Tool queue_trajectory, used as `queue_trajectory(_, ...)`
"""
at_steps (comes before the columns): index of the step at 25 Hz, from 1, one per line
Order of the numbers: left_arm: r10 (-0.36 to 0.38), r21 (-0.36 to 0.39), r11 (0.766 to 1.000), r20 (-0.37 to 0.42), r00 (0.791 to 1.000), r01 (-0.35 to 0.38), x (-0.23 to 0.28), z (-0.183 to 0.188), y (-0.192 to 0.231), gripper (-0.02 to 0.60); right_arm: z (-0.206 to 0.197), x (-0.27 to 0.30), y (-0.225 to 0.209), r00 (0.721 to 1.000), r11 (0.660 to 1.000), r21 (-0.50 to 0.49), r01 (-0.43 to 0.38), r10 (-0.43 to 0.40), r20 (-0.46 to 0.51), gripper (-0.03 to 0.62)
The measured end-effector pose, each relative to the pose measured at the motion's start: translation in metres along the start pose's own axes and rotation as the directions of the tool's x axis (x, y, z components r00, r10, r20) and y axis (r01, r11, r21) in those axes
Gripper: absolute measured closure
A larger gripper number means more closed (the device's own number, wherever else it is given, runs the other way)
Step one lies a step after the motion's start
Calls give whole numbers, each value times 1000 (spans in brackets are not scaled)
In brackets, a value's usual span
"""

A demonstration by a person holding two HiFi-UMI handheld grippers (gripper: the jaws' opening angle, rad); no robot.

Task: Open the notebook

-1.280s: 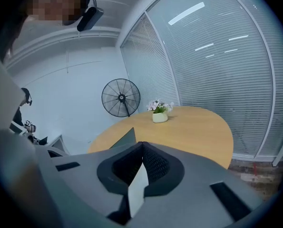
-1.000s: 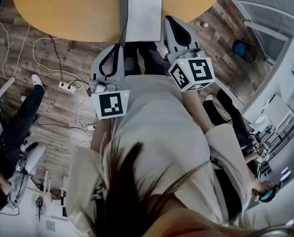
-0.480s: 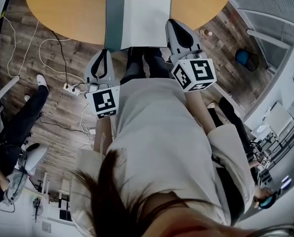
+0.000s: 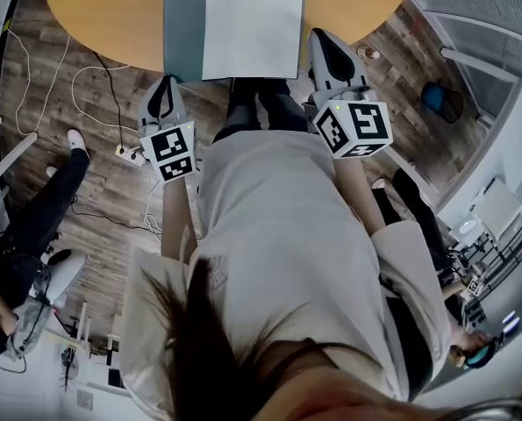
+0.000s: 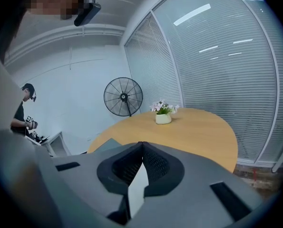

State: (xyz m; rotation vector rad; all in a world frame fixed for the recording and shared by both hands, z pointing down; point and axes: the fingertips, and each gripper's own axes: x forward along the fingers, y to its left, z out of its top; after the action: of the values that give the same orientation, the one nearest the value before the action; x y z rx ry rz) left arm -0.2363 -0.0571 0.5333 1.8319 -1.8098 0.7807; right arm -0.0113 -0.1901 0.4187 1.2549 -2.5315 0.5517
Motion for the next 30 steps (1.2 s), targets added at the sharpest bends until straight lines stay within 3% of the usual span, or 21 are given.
queue_trajectory(5, -2, -120, 993, -53, 999, -4, 19, -24, 6, 555, -5, -6, -7, 1000, 1000, 17, 16, -16, 1, 594)
queue_trajectory(11, -10, -190, 982, -95, 995, -8, 33, -43, 13, 555, -14, -11, -8, 999, 999, 44, 32, -32, 10, 594)
queue_trajectory(20, -9, -244, 970, -103, 995, -17, 37, -55, 16, 555, -14, -27, -24, 995, 993, 88, 80, -85, 53, 594)
queue_trajectory(30, -2, -228, 973, -116, 993, -25, 39, -57, 15, 552, -19, -40, -48, 988, 985, 110, 135, -143, 65, 593)
